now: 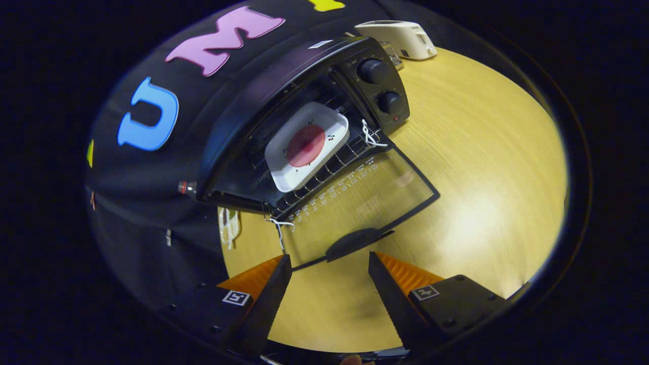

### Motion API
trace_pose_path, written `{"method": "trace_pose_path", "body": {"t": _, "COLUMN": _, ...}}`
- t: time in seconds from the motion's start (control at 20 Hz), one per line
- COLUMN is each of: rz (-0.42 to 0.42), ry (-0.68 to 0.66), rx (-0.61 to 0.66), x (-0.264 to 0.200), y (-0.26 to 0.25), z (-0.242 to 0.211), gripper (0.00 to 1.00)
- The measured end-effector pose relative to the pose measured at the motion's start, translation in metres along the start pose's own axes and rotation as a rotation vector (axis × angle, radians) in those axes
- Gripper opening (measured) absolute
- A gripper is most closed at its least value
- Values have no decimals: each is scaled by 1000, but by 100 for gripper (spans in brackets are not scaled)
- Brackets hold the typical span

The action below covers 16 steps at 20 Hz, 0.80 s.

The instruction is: Open the toaster oven, put the food inside, and close the toaster oven door.

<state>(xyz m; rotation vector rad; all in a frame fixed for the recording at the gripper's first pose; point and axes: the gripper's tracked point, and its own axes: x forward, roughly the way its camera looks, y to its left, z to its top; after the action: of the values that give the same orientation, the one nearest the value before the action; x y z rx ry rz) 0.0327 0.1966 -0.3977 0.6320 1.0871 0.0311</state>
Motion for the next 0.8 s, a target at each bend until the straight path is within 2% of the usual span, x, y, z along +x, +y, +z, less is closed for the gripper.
{"method": "trace_pose_path", "body": {"t": 0.35, "rz": -159, "ry": -25, "rx": -401, "x": 31, "y": -39, "z": -37, "gripper": 99}}
{"method": "trace_pose_path", "body": {"t": 0.65, "rz": -221, "ry": -54, "rx": -521, "x": 64, "y": -42, "z": -38, "gripper": 99}}
{"method": "trace_pose_path", "body": {"t": 0.8, "rz": -240, "ry": -61, "rx": -520, "x": 76, "y": -43, "z": -31, "gripper": 99}}
